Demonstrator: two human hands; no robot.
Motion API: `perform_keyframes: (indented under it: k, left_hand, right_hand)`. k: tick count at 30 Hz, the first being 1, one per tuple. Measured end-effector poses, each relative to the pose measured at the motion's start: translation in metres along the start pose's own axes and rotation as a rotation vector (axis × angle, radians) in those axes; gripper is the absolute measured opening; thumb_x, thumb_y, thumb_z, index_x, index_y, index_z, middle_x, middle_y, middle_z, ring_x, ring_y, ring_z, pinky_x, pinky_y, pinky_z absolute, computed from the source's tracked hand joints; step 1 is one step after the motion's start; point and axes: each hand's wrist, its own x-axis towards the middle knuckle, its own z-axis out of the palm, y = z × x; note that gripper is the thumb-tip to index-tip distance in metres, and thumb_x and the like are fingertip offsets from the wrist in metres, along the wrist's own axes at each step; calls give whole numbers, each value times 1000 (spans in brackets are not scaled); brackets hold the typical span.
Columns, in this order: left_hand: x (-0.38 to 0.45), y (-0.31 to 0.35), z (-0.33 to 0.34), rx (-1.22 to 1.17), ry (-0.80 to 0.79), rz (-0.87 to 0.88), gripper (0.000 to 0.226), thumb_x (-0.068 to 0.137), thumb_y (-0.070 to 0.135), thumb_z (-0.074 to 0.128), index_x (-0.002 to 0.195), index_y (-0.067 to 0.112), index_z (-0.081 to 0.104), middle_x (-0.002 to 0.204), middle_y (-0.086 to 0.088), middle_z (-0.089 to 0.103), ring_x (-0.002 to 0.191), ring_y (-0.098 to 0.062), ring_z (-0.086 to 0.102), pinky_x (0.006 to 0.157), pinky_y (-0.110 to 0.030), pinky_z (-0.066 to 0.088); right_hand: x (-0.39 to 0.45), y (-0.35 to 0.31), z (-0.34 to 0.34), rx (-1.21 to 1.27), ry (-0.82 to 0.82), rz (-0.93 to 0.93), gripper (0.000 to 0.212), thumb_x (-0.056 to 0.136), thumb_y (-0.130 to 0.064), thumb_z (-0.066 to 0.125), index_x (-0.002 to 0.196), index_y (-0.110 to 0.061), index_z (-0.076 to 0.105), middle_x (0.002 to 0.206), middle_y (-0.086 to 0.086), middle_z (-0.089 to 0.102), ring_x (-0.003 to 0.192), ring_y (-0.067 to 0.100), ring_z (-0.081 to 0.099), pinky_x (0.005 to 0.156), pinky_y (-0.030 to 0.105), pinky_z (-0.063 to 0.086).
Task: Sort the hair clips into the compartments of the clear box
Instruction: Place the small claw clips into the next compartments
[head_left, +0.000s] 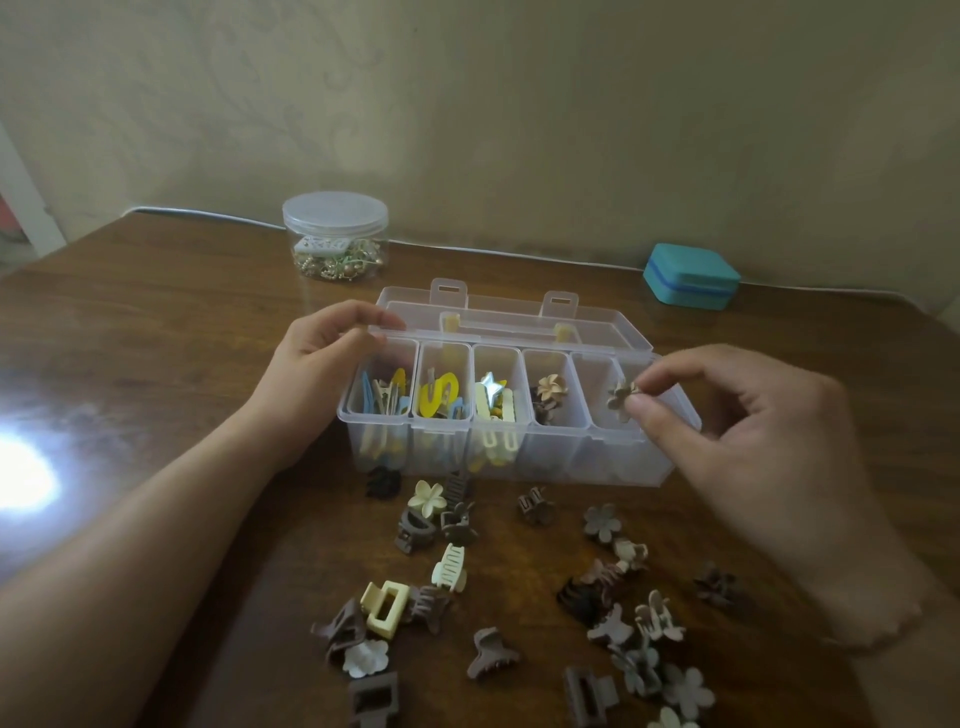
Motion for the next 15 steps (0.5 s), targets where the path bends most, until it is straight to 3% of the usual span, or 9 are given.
perform_keyframes:
  k: [3,5,7,10,12,15]
  left_hand:
    - [0,0,1,4,3,0,24,95,2,46,98,15,66,76,0,74,78,-12,69,79,-34,50]
    - [0,-1,0,2,1,-1,21,94,5,49,98,16,66,77,-2,75,80,-14,69,81,-37,51]
    - [0,-1,-1,-7,-3,-5,18,88,15,53,97,18,67,80,-4,75,84,-19,70,84,-40,52]
    - [1,-2,-1,-5,-1,-1,19,87,15,53,95,20,69,81,-4,75,84,-19,70,83,-39,52]
    - [1,-2,-1,7,8,8,21,92,9,51,95,20,69,80,-5,75,83,-19,70,83,-40,52]
    - [0,-1,-1,6,3,6,19,85,16,52,95,19,68,80,-6,75,85,-20,70,86,-41,53]
  right_hand:
    - [-1,-2,2,21,-10,-49,11,87,-37,62,93,-29,65,94,-19,62,60,10,54,49,16,44]
    - [-2,-9,3,75,-39,-111,14,88,-36,60,95,-25,65,94,-19,61,60,2,54,48,13,43]
    - [-7,-17,9,90,-173,-205,16,88,-34,62,97,-22,68,92,-22,61,72,-9,58,59,9,47]
    - [-13,-18,22,-31,-366,-282,21,86,-38,65,104,-29,71,103,-20,68,89,-3,65,67,25,57]
    - [-14,-16,28,-159,-413,-303,25,82,-41,64,106,-35,69,107,-22,68,84,0,66,62,30,58]
    - [-15,-14,31,-202,-449,-318,22,80,-38,65,101,-37,69,100,-21,69,74,4,67,55,32,57]
